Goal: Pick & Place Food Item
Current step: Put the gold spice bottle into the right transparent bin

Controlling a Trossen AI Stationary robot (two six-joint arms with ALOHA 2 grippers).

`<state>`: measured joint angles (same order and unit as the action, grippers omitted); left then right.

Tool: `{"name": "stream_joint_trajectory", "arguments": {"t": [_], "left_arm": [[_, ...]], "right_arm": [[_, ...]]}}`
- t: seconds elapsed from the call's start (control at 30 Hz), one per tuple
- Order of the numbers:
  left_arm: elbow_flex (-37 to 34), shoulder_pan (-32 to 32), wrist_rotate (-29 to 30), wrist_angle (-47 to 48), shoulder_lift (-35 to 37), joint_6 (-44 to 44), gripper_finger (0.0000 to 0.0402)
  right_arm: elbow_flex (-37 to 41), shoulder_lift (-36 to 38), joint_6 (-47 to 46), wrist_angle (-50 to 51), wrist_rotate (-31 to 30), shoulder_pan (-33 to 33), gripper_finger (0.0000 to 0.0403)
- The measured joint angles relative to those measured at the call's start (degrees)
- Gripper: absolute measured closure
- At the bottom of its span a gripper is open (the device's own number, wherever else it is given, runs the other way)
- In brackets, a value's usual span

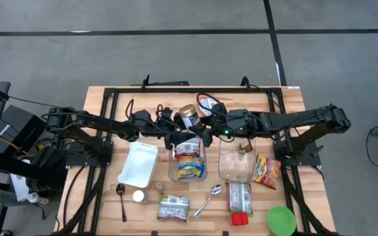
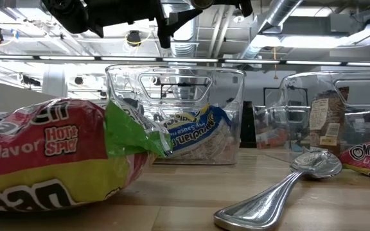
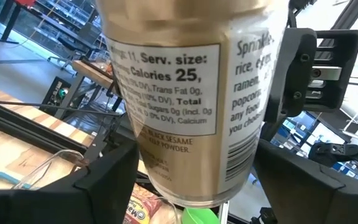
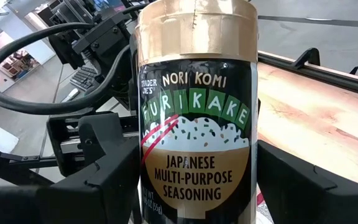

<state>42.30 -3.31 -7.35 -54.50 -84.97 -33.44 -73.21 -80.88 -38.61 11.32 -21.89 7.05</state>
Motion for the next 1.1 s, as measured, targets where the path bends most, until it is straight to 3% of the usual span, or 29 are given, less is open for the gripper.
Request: {"name": "stream_joint_trajectory", "arguments": {"t": [0.2,0.83,1.1], "left_arm": [[0.0,0.0,0.0,0.0,0.0,-0.1,0.0124],[0.0,0.0,0.0,0.1,0.0,-0.4,0.0132],[0.0,0.0,0.9,0.0,0.0,-3.1,0.007]], "right_arm": [[0.0,0.0,0.0,0.2,0.0,0.0,0.0132],[0.0,0.0,0.0,0.2,0.0,0.0,0.0132],[0.0,0.0,0.0,0.2,0.0,0.0,0.0132]]}}
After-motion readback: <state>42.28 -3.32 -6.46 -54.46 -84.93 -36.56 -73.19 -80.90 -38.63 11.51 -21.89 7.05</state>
